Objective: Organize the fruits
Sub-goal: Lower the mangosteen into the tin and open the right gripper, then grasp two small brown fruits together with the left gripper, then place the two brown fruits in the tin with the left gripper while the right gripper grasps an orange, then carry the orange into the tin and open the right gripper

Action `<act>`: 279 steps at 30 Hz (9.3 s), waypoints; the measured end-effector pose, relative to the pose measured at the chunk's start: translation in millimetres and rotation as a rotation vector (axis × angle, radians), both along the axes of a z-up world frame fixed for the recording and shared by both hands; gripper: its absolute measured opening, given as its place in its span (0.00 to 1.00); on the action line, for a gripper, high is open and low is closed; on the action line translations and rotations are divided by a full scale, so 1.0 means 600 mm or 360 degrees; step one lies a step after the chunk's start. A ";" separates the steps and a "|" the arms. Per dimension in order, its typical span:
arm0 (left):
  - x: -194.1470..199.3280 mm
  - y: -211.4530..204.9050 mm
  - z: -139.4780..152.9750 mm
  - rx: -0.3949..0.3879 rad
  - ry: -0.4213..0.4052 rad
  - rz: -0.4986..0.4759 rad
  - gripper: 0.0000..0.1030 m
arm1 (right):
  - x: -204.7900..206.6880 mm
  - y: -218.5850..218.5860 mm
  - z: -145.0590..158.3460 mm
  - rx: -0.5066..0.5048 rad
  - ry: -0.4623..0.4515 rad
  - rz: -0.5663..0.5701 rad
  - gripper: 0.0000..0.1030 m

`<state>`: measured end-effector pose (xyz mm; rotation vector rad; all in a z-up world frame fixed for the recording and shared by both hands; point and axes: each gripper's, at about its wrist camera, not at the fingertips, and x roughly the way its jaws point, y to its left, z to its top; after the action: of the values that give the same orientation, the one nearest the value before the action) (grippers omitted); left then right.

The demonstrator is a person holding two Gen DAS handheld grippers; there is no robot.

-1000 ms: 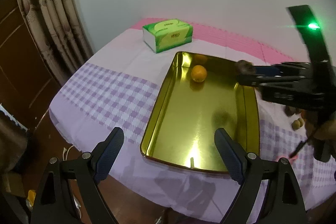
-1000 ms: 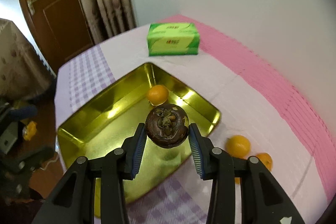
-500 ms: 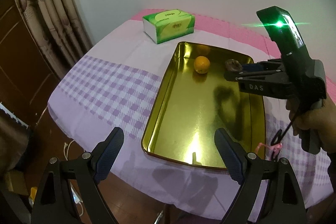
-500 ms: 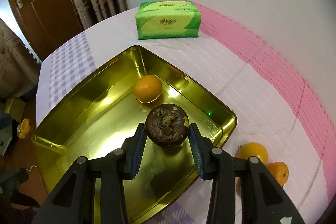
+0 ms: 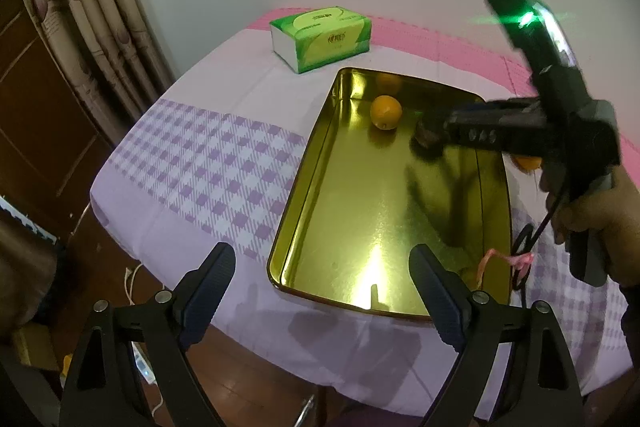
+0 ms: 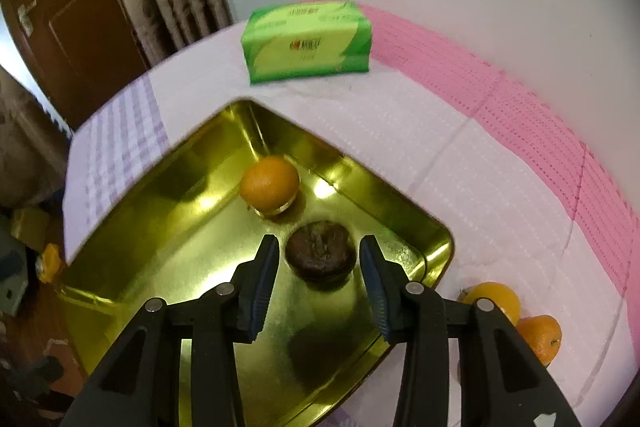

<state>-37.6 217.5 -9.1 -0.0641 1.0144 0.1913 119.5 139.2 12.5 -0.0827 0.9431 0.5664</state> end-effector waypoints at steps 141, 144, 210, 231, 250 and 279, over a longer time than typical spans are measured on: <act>0.112 -0.068 -0.023 -0.0160 -0.0173 -0.0402 0.26 | -0.226 -0.214 -0.107 0.0226 -0.0010 -0.0298 0.33; 0.112 -0.069 -0.025 -0.0138 -0.0152 -0.0402 0.26 | -0.230 -0.216 -0.109 0.0237 -0.0021 -0.0298 0.33; 0.017 0.081 0.028 0.0015 -0.0133 0.0273 0.70 | -0.239 -0.205 -0.091 0.0202 -0.0025 -0.0347 0.33; 0.005 0.045 0.043 0.0069 -0.0200 0.0209 0.78 | -0.220 -0.106 0.042 0.0258 -0.0163 -0.0095 0.33; 0.010 0.053 0.041 0.0061 -0.0197 0.0249 0.81 | -0.110 0.055 0.012 0.0158 0.0043 0.0106 0.33; 0.019 0.069 0.022 0.0000 -0.0096 0.0272 0.84 | -0.011 0.130 -0.017 0.0092 0.0181 0.0043 0.34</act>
<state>-26.2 258.7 3.9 -0.1561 0.9488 0.3435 113.0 216.9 2.2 -0.0115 1.0368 0.6282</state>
